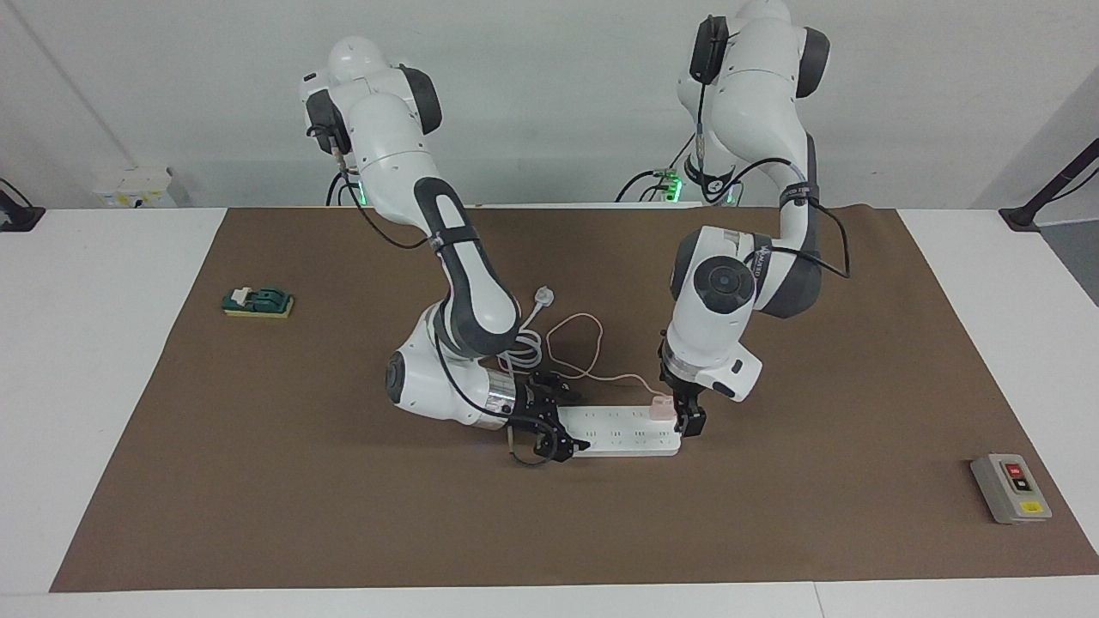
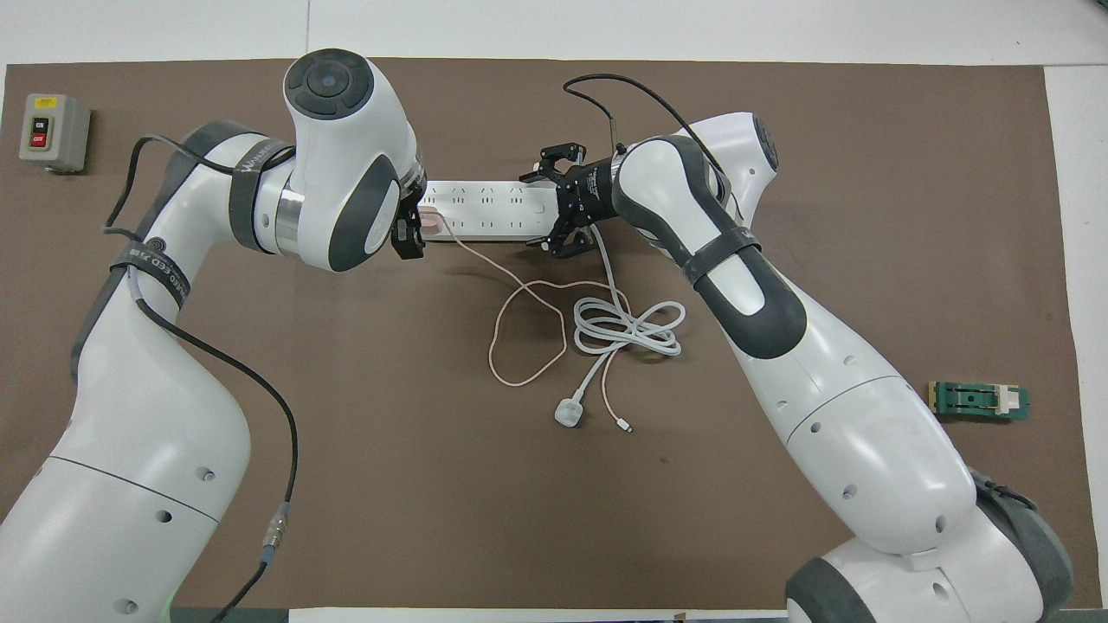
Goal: Unplug charger and place it aside
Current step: 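Grasp the pink charger with the left gripper at the strip's end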
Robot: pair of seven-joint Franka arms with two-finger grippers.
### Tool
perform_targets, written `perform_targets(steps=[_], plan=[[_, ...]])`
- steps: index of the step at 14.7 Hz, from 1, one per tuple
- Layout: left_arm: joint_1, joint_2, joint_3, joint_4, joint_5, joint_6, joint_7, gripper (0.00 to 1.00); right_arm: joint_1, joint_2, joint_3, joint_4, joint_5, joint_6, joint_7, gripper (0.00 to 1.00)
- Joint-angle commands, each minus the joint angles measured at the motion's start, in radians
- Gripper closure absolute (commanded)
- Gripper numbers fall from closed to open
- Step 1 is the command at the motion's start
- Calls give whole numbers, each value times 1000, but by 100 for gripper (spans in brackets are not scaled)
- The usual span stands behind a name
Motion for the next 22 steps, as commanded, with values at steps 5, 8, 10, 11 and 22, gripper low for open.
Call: perform_targets(steps=[5,8,10,11,22], plan=[[-16,-57,8,-109,-4,65,54,0,-4,44,4,44,-48,-15,-21,0],[-20,-63,8,-123,-4,68,68,0,-7,70,3,60,-54,-11,-33,0],[-20,-64,8,-129,-4,69,69,0,-4,77,3,64,-66,-3,-35,0],[-22,-66,8,-129,-4,71,71,0,-2,77,3,64,-70,-1,-35,0],[-37,-78,9,-181,-4,143,140,100,7,75,4,53,-66,25,-38,51]])
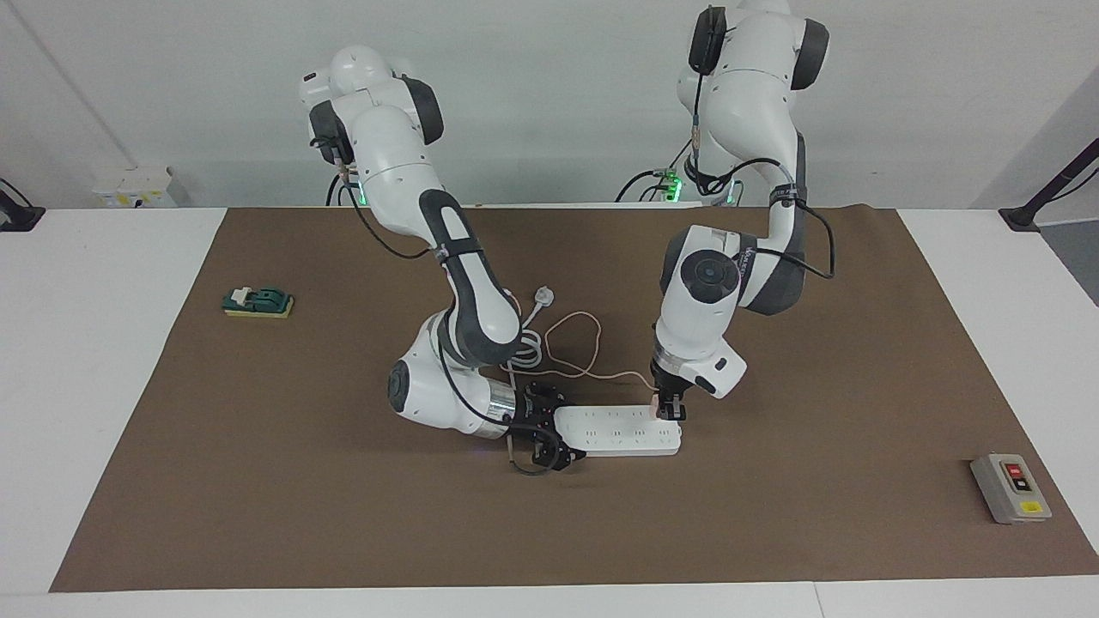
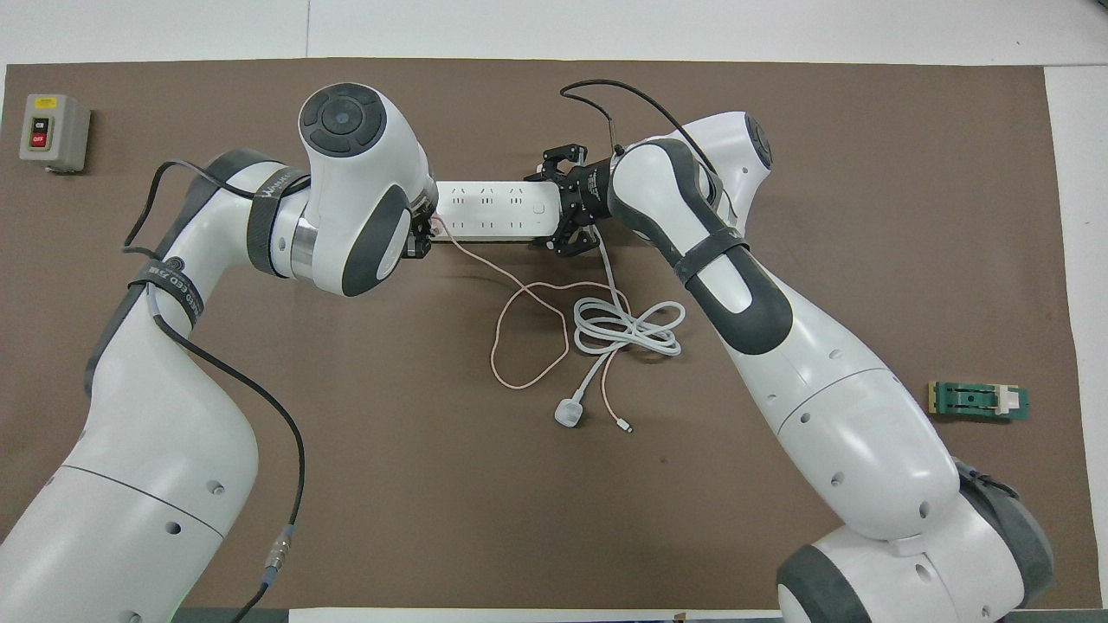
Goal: Unplug charger and place it aside
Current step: 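Grasp the pink charger with the left gripper at the strip's end, then pull the pink charger out of the strip with the left gripper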
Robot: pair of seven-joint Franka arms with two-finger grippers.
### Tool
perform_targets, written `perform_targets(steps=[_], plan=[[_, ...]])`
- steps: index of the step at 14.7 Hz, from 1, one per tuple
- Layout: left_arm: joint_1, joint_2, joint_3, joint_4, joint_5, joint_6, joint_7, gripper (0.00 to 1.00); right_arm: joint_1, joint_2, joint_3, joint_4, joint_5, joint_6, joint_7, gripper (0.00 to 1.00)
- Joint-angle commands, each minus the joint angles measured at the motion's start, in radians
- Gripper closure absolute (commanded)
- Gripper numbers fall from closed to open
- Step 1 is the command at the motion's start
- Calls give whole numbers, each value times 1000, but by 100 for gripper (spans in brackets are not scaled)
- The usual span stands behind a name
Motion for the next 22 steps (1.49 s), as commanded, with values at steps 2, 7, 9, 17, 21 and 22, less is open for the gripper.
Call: perform_targets(steps=[2,7,9,17,21,22], plan=[[-21,-42,12,-74,-5,24,23,100,9,23,4,1,-20,14,-44,64],[-21,-45,13,-68,-2,12,49,100,4,25,4,1,-13,11,-47,67],[-16,-71,13,-65,3,-29,63,100,9,28,6,0,-11,15,-49,67],[-7,-194,13,-70,3,-168,129,100,9,29,6,0,-19,22,-47,67],[14,-219,13,-119,1,-166,375,100,9,28,6,0,-17,23,-47,62],[31,-219,12,-119,1,-163,447,100,9,29,6,0,-20,23,-47,41]])
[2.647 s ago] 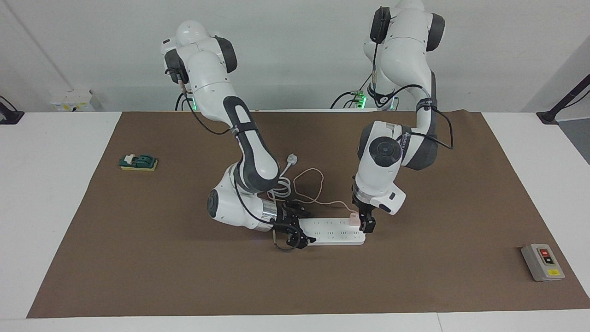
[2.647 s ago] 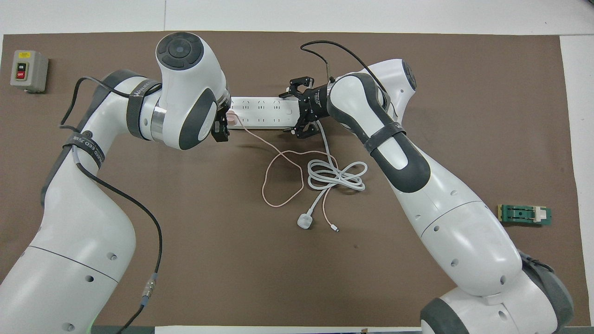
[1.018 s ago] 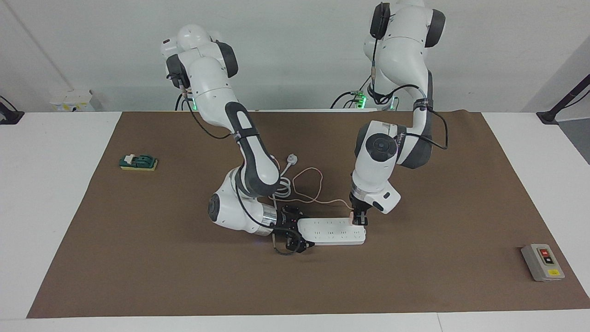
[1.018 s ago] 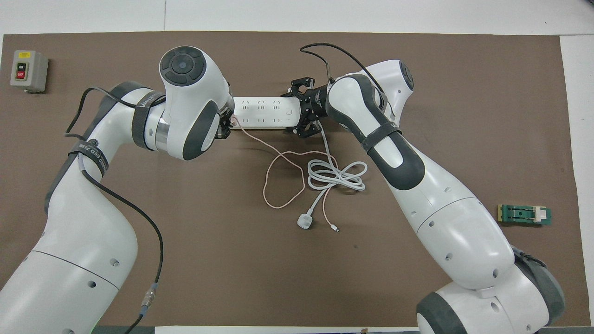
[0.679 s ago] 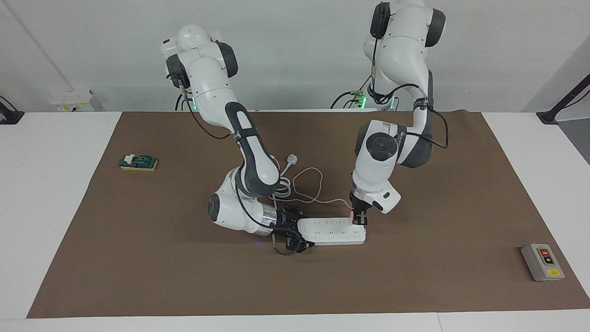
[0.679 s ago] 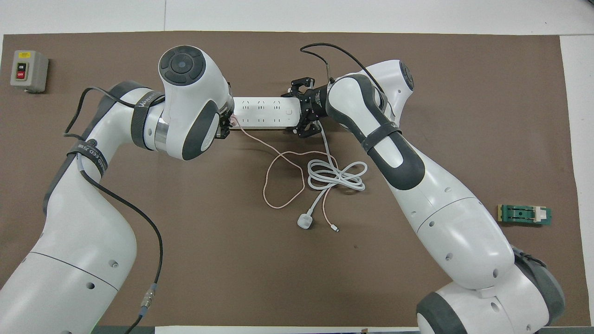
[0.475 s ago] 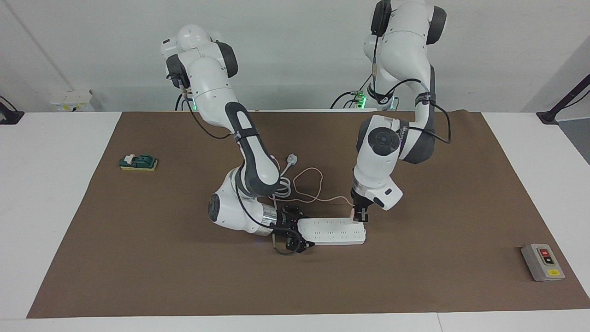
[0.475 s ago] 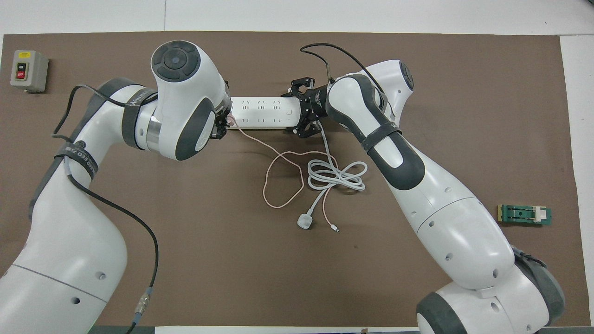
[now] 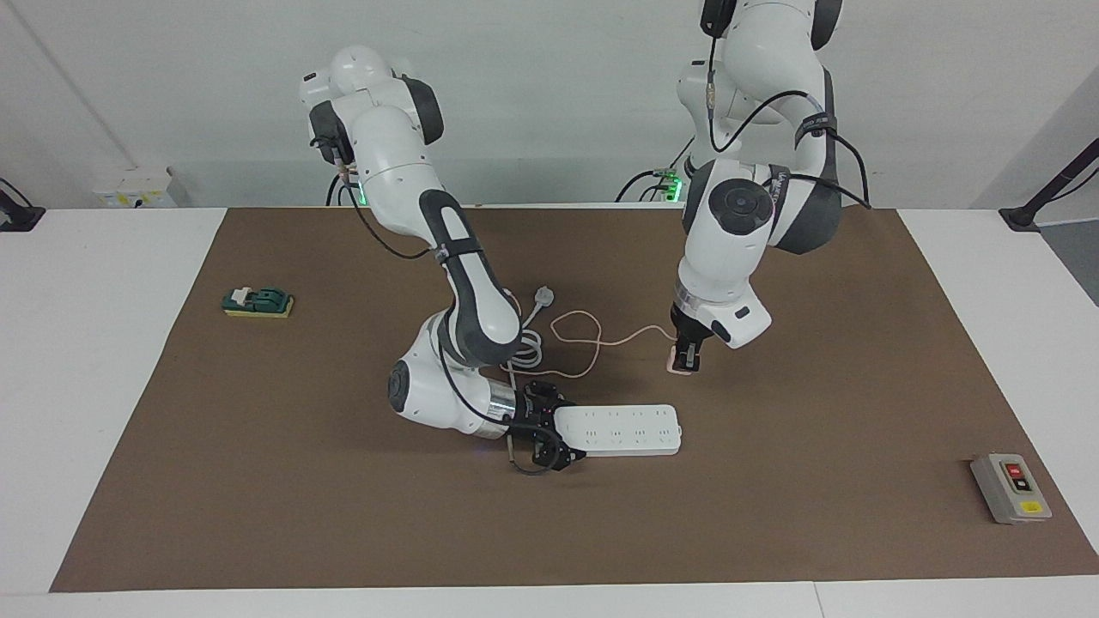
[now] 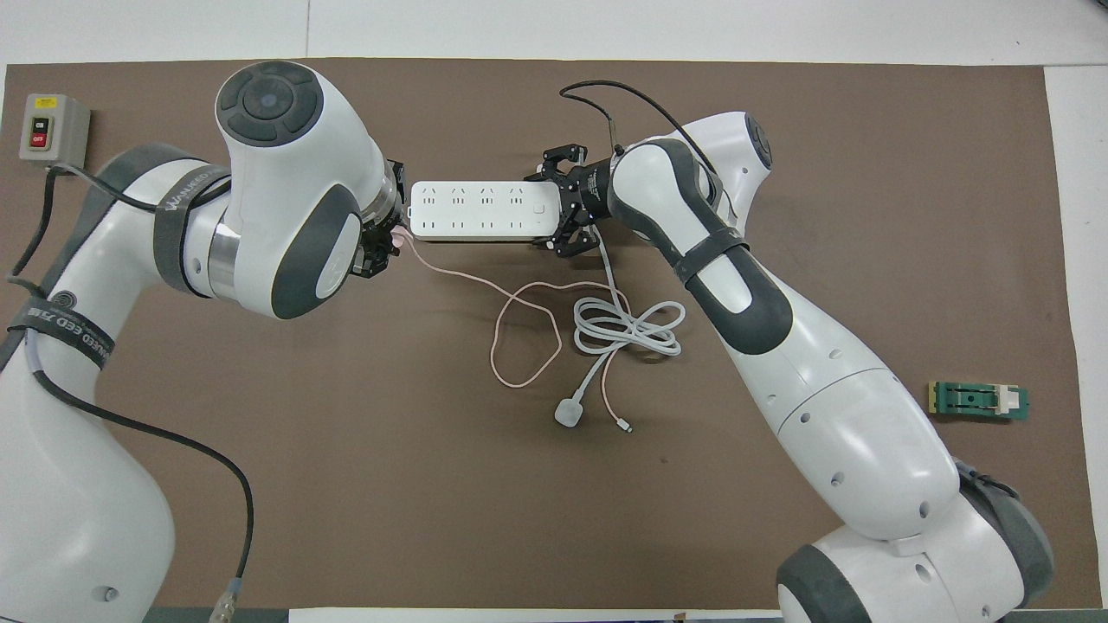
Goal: Unplug charger and place it aside
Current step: 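Pull the pink charger out of the strip with the left gripper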
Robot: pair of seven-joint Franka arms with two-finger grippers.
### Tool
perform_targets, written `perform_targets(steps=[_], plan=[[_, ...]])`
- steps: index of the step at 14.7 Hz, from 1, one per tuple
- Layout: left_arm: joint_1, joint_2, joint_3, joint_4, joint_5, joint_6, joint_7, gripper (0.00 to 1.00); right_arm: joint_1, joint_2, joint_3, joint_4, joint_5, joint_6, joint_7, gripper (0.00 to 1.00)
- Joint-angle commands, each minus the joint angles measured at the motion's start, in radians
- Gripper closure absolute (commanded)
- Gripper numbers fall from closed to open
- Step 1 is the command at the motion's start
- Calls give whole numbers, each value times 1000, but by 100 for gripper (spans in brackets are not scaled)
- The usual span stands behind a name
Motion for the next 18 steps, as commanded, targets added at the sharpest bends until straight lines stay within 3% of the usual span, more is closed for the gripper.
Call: perform_targets(steps=[1,7,12,16,18], plan=[[35,-29,1,-43,-5,10,234,100,13,28,4,0,-27,25,-44,0],[108,-89,4,-161,-6,5,820,100,18,25,4,2,-33,28,-39,0],[312,-181,3,-311,-6,7,1453,100,-5,-9,2,0,-36,-13,-28,0],[416,-230,1,-423,-11,54,1693,100,-46,-43,-1,-21,-41,-71,-27,0],[518,-273,3,-547,-157,156,1829,100,-68,-61,-1,-27,-71,-114,-27,0]])
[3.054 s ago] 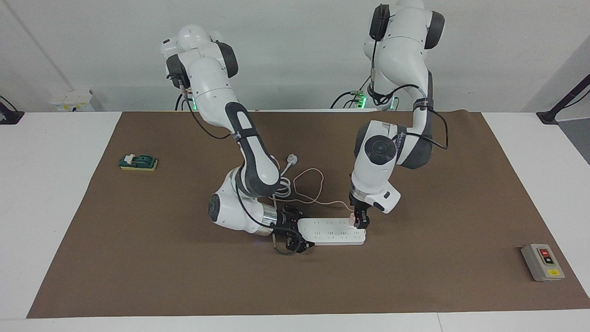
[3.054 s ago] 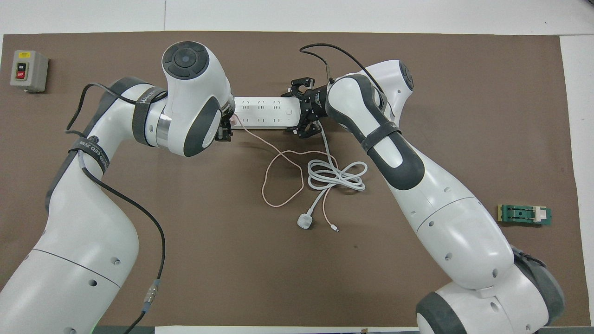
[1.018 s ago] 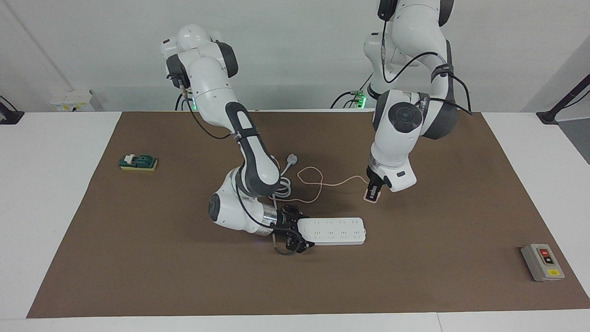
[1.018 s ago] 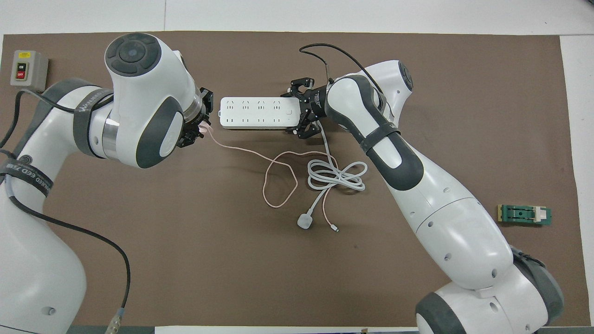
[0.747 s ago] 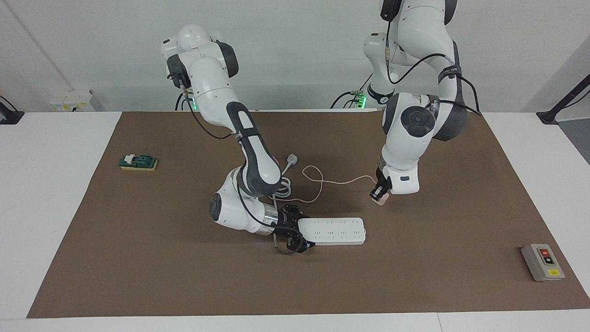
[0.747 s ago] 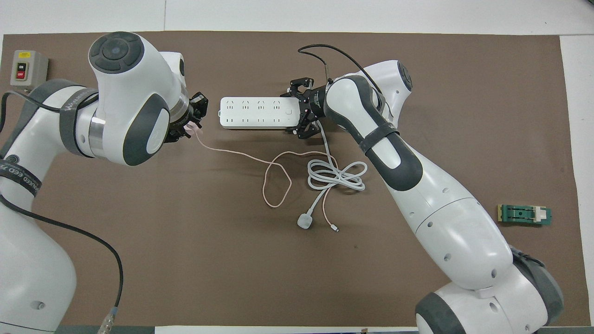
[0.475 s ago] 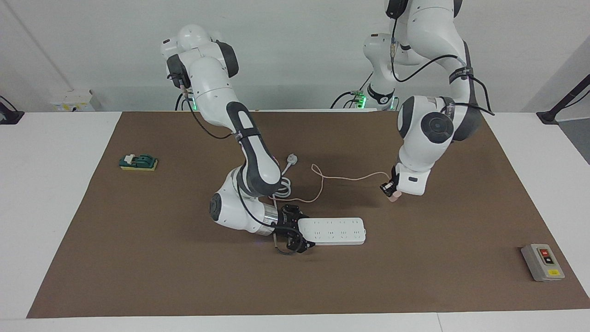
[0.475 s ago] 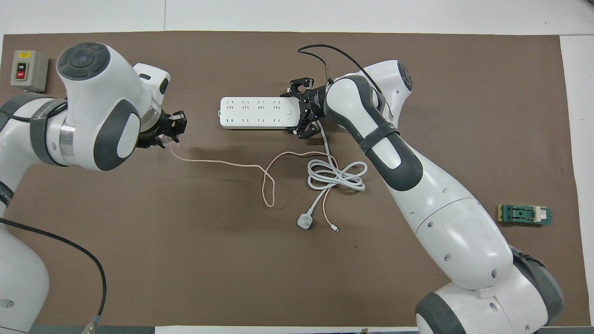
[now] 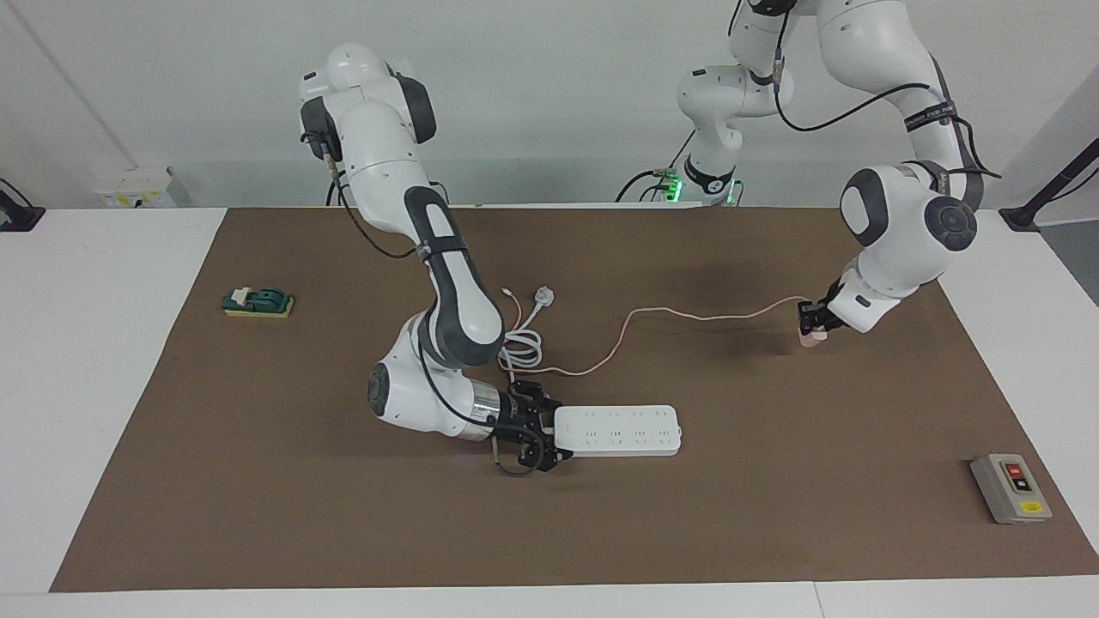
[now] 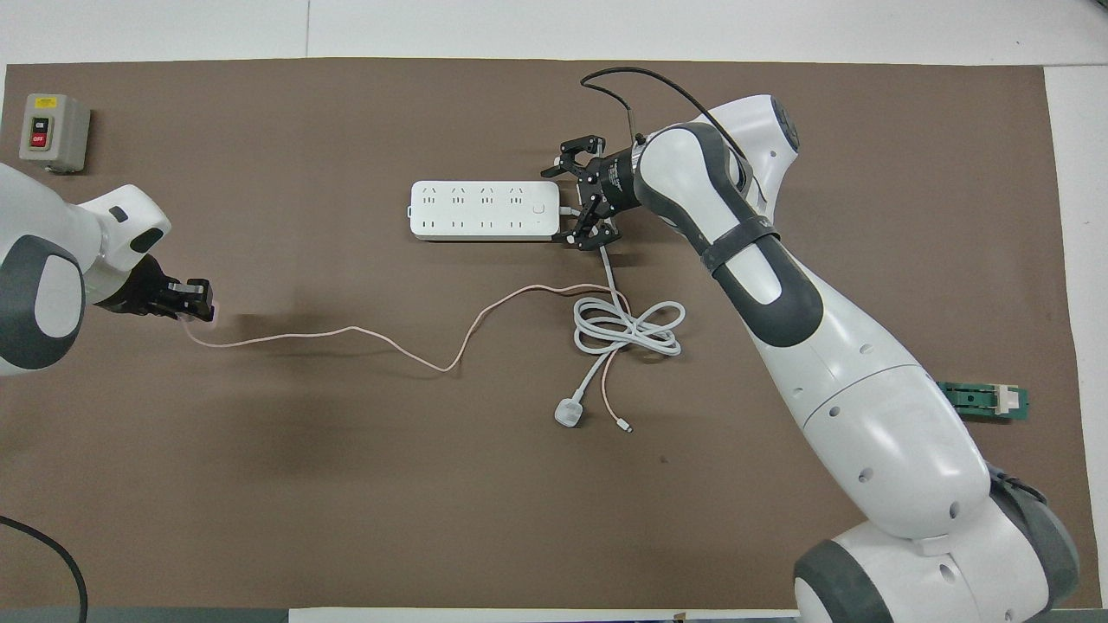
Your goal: Unplug charger and place it aside
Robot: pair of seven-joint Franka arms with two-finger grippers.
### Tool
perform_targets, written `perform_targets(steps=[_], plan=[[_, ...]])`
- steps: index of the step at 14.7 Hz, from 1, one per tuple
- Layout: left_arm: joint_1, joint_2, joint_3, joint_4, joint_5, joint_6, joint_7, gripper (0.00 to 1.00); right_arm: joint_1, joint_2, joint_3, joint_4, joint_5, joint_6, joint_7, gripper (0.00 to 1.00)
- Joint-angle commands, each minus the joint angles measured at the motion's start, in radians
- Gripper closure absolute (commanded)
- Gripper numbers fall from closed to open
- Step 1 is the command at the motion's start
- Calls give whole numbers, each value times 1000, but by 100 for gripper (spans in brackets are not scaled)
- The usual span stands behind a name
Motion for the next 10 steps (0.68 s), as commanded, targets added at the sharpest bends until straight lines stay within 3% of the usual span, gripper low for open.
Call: perform_targets(steps=[1,5,6,7,8,10], plan=[[101,-82,-11,-146,-110,66,148,100,-33,-47,7,-34,-32,-51,-16,0],[138,-112,-3,-214,-113,101,165,100,-93,-102,6,-43,-66,-153,-13,0],[159,-115,-3,-233,-113,130,166,86,-105,-121,4,-45,-84,-176,-13,0],[173,-115,-2,-250,-112,174,166,26,-114,-145,-5,-46,-107,-203,-11,0],[186,-115,0,-251,-107,176,166,0,-117,-171,-22,-49,-133,-238,-7,0],[212,-109,0,-232,-87,174,167,0,-117,-228,-55,-49,-183,-301,-5,0]])
